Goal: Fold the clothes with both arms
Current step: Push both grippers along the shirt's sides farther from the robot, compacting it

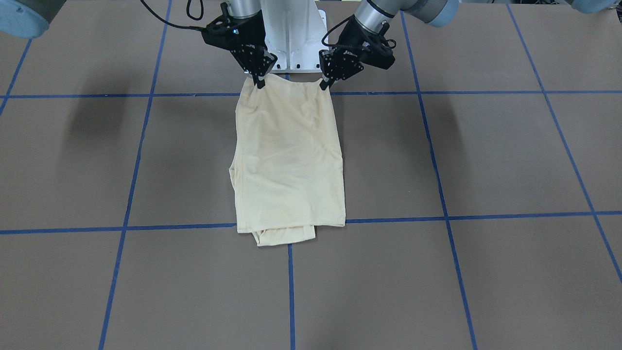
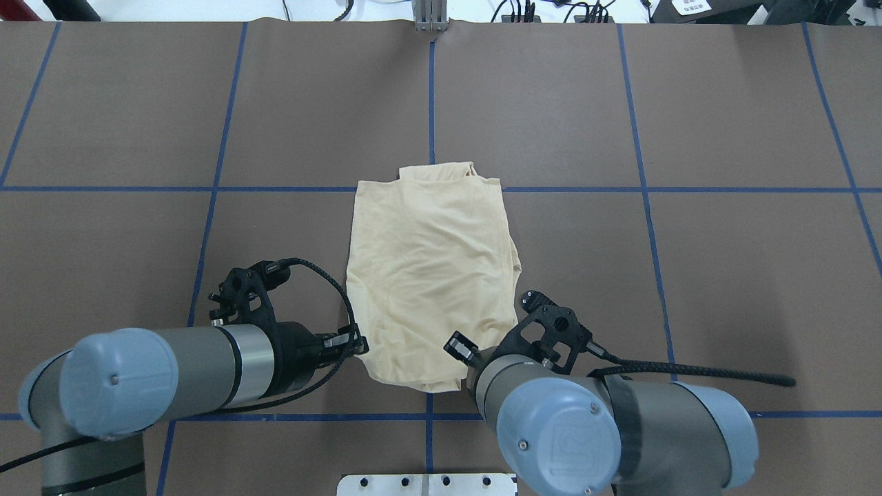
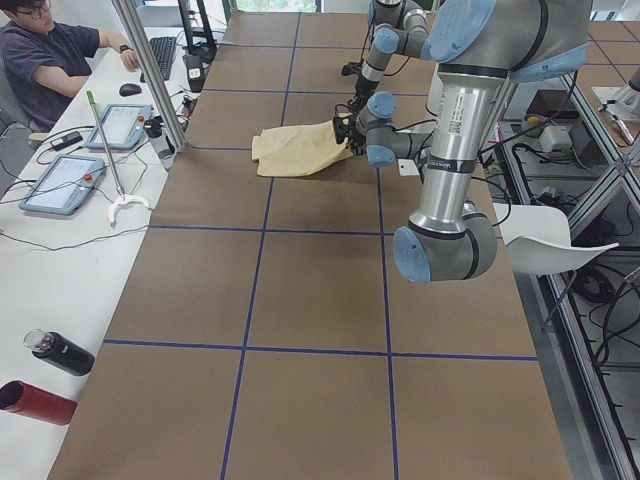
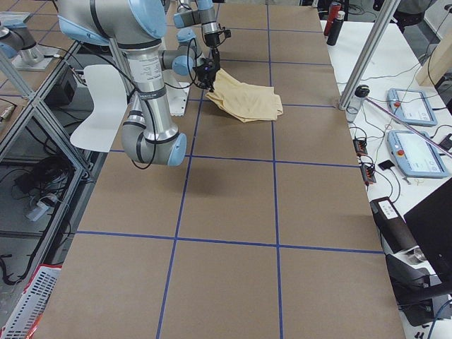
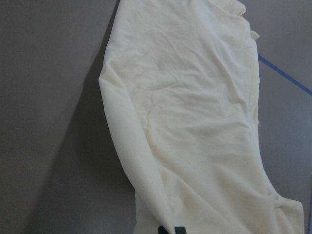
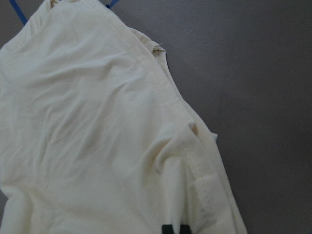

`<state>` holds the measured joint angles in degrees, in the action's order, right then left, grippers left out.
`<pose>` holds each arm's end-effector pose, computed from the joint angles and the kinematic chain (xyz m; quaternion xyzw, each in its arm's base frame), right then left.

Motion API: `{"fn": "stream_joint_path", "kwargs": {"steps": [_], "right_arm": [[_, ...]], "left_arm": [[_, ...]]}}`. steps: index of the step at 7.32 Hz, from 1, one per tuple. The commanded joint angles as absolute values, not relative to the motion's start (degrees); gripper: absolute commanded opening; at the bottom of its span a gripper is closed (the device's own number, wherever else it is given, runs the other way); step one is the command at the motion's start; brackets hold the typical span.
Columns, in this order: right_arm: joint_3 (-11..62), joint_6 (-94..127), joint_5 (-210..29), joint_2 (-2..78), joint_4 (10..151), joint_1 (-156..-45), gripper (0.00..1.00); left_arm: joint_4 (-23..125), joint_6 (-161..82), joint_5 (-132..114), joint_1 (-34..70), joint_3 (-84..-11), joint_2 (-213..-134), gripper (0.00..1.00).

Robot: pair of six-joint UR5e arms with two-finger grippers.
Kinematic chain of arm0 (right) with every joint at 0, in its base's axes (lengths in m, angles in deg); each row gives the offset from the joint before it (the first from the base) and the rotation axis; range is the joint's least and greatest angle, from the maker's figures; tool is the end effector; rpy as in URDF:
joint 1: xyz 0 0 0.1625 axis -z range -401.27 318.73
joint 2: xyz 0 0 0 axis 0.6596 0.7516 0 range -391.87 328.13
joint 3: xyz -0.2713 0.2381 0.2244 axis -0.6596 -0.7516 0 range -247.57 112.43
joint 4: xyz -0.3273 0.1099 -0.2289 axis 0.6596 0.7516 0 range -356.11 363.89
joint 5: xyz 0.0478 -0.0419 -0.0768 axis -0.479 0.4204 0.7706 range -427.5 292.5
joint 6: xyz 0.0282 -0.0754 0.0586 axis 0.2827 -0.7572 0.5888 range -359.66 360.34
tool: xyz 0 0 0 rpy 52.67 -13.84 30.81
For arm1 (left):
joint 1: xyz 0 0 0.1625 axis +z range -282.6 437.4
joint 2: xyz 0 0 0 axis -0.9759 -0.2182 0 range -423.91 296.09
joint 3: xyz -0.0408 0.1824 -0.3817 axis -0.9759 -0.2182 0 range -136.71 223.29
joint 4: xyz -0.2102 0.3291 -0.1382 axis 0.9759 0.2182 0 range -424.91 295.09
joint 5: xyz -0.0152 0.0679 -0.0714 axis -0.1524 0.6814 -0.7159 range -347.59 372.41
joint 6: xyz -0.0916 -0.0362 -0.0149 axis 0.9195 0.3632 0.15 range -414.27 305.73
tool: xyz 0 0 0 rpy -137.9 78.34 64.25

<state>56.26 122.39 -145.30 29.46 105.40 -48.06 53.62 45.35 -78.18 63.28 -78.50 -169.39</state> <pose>-0.5015 -0.2151 0.1712 0.0000 -0.4386 0.3415 0.8312 0.4533 -0.2505 0.2119 0.0200 0.6139 -0.1592 0.7729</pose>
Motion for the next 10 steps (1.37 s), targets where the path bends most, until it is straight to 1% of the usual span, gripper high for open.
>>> {"fn": "stream_joint_path", "kwargs": {"steps": [1, 2, 4, 6, 7, 8, 9, 10], "right_arm": [[59.8, 123.3, -144.1, 29.5, 109.3, -45.9, 0.00], [58.9, 122.6, -144.1, 29.3, 109.3, -46.5, 0.00], [54.4, 118.7, -144.1, 28.2, 107.0, -51.4, 0.00], [46.5, 116.1, -144.1, 28.1, 98.2, -56.5, 0.00], [44.0, 114.1, -144.1, 28.0, 95.6, -59.0, 0.00], [43.1, 112.8, -144.3, 27.9, 95.0, -61.0, 0.00], [40.1, 112.1, -144.3, 24.4, 94.9, -62.2, 0.00], [35.2, 112.1, -144.3, 20.1, 94.9, -62.9, 0.00]], "left_arm": [[48.1, 47.2, -78.1, 65.9, -83.9, -169.6, 0.00], [47.8, 47.1, -78.3, 65.9, -83.3, -169.7, 0.00], [47.7, 46.0, -78.2, 64.5, -79.9, -170.3, 0.00], [47.6, 43.6, -78.2, 60.0, -75.6, -173.1, 0.00], [47.6, 41.1, -78.4, 56.7, -72.9, -175.4, 0.00], [47.5, 38.7, -78.5, 53.6, -71.2, -176.8, 0.00], [47.4, 36.5, -78.5, 50.8, -68.3, -178.5, 0.00], [47.5, 34.6, -78.6, 48.5, -64.9, -180.3, 0.00]]}}
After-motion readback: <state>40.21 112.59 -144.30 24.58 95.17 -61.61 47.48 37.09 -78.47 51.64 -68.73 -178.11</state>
